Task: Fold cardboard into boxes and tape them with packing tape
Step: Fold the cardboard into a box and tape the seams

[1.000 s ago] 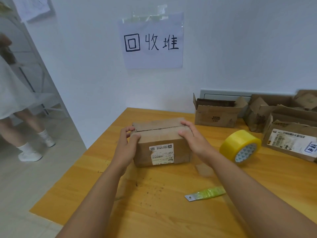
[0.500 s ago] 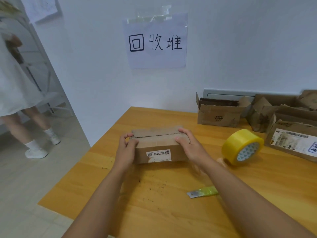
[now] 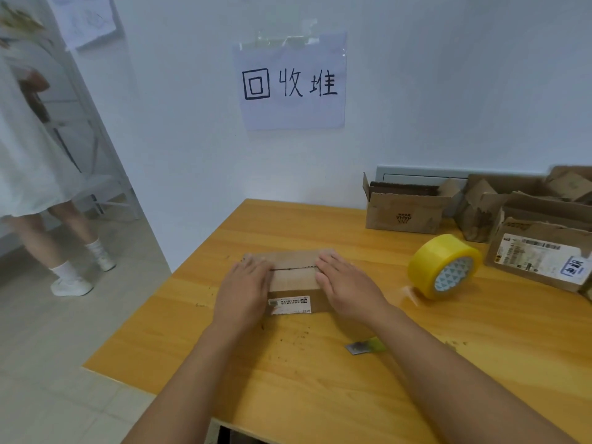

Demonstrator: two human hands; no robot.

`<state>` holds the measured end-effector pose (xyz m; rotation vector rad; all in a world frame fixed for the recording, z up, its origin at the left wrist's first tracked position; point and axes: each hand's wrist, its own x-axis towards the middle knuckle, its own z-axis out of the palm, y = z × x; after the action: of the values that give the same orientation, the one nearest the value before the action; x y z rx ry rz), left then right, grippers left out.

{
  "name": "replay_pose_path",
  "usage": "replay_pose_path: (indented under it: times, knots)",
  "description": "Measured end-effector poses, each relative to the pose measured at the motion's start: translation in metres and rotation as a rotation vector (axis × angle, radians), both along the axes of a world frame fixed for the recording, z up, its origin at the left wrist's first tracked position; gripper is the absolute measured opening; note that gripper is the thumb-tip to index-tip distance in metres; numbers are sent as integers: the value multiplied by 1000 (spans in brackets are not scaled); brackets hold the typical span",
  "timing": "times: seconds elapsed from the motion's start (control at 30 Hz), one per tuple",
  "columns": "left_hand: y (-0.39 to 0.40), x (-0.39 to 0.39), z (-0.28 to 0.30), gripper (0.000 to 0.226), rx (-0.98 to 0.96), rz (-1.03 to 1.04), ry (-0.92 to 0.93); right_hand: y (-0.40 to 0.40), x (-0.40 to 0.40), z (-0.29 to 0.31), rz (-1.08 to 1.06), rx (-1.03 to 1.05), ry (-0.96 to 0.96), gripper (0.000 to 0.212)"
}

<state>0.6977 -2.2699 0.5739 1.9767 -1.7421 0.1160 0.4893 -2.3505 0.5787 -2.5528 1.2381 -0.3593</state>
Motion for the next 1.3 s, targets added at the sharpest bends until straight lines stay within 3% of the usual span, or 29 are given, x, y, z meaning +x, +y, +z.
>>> replay_pose_path:
  times: [0.1,0.2,0.27,0.6,0.7,0.8,0.87,1.0,1.17,1.3]
  knots:
    - [-3,-10,-4,60,36,-23,-142,-3,-3,0,13,35,20,60]
    - [-3,-11,-13,83,101,1,-220,-1,-6,-1,64,30,91,92]
    - [-2,-11,-13,96,156,12,-255,-1,-9,0,78,16,123,93]
    - [-4,-33,-4,116,230,-29,-291,11,-8,4,-41,-95,161,121]
    - [-8,-40,-5,111,235,-23,-244,12,-14,17,-29,-127,248,86]
    - [-12,-43,-7,110,224,3,-261,1,-44,34,-161,-252,124,54]
    - [-13,-45,-8,112,220,22,-263,-10,-73,46,-218,-338,205,53]
    - [-14,-51,-6,108,240,26,-249,-24,-112,56,-278,-272,614,58]
    - [-18,-56,-4,111,252,61,-278,-31,-120,59,-223,-258,705,74]
    - [-19,-54,-4,118,234,69,-293,-37,-113,63,-207,-265,680,48]
